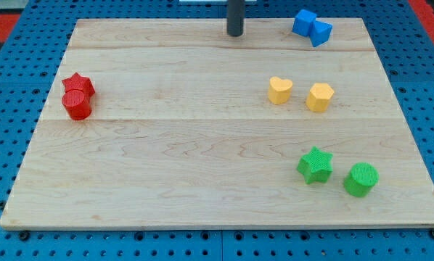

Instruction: Move the blue cube away from the blue triangle

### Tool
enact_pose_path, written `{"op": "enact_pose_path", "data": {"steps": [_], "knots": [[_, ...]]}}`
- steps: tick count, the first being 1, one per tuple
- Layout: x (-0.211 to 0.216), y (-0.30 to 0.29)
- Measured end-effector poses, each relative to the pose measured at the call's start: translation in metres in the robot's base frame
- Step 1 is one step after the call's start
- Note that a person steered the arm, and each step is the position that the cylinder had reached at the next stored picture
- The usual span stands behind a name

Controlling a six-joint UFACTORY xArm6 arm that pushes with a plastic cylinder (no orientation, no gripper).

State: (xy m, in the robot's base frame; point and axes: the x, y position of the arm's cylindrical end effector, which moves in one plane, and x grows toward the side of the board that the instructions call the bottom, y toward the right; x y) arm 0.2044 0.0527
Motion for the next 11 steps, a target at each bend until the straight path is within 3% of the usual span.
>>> {"op": "enact_pose_path", "data": {"steps": [2, 4, 5, 6, 7, 8, 10, 11], "knots": [[-0.013, 0.035], [0.112, 0.061], [0.113, 0.180], [0.044, 0.223], [-0.012, 0.213], [-0.013, 0.191], [-0.012, 0.032], [0.015, -0.016]]}}
